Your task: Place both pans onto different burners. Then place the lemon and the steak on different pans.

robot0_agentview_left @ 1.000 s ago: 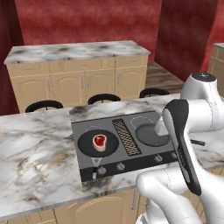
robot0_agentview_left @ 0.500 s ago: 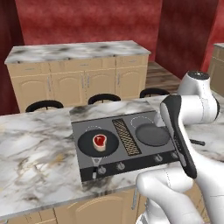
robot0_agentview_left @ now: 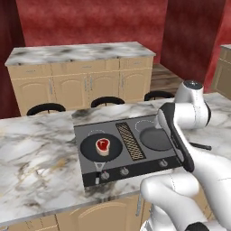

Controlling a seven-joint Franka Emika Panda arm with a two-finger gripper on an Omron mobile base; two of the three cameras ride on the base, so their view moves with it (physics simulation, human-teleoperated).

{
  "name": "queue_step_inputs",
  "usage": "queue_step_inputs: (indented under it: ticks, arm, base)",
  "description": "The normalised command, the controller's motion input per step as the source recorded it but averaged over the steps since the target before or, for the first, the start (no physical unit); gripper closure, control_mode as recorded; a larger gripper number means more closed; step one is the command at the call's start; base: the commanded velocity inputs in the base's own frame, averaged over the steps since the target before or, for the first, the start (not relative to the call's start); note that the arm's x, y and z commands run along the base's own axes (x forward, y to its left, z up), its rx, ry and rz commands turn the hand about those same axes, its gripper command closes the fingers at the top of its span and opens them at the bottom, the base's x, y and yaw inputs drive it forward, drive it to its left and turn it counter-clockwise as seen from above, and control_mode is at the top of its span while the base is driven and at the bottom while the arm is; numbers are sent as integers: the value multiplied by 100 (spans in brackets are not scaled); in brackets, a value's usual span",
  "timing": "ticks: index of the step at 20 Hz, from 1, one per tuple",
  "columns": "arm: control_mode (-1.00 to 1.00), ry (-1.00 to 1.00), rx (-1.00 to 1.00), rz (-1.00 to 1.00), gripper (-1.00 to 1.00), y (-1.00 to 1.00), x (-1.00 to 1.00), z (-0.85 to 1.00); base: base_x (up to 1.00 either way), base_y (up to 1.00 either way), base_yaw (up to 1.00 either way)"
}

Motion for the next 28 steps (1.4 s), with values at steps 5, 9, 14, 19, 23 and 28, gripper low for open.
queue_step_inputs:
  ticks: [5, 9, 14, 19, 23, 28]
  arm:
    - [-100, 0, 0, 0, 100, -8, 51, -27]
    - [-100, 0, 2, 0, 100, -8, 45, -32]
    - [-100, 0, 1, 0, 100, -7, 40, -44]
    - [-100, 0, 0, 0, 100, -8, 38, -32]
    - [-100, 0, 1, 0, 100, -17, 26, -17]
    - [-100, 0, 2, 0, 100, -14, 16, -26]
  base:
    - [0, 0, 0]
    - [0, 0, 0]
    - [0, 0, 0]
    - [0, 0, 0]
    - [0, 0, 0]
    - [0, 0, 0]
